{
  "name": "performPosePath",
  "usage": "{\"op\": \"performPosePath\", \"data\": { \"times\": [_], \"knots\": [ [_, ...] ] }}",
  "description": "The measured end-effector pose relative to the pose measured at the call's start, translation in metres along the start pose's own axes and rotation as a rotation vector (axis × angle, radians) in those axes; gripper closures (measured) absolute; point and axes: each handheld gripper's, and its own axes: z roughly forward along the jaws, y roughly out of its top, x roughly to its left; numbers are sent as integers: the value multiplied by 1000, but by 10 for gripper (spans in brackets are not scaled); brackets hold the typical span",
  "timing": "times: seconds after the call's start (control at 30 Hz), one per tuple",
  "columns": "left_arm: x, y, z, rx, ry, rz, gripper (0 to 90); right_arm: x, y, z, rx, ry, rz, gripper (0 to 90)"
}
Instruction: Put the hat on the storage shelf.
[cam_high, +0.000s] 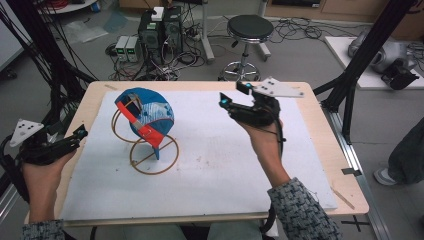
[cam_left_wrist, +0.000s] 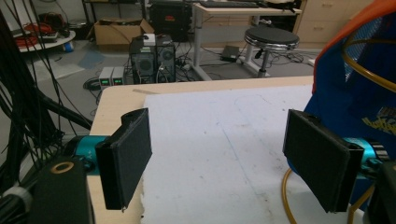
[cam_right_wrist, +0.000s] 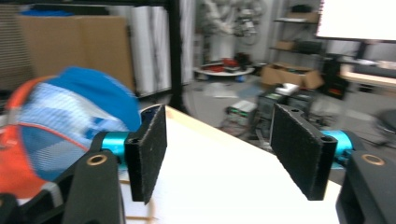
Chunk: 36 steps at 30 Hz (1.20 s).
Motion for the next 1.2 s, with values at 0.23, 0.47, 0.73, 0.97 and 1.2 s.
{"op": "performPosePath", "data": {
  "times": [0.23, 0.47, 0.73, 0.97, 1.2],
  "knots": [
    [-9, 0, 8, 8, -18, 16, 238, -46, -28, -53, -25, -153, 100, 281],
    [-13, -1, 11, 15, -24, 23, 238, -76, -61, -99, -29, -252, 189, 236],
    [-20, -2, 14, 19, -35, 37, 237, -86, -94, -125, -42, -315, 237, 205],
    [-20, -3, 17, 23, -34, 42, 234, -84, -107, -127, -33, -323, 224, 186],
    [-22, -2, 16, 8, -29, 41, 225, -83, -108, -127, -41, -333, 225, 170]
  ]
}}
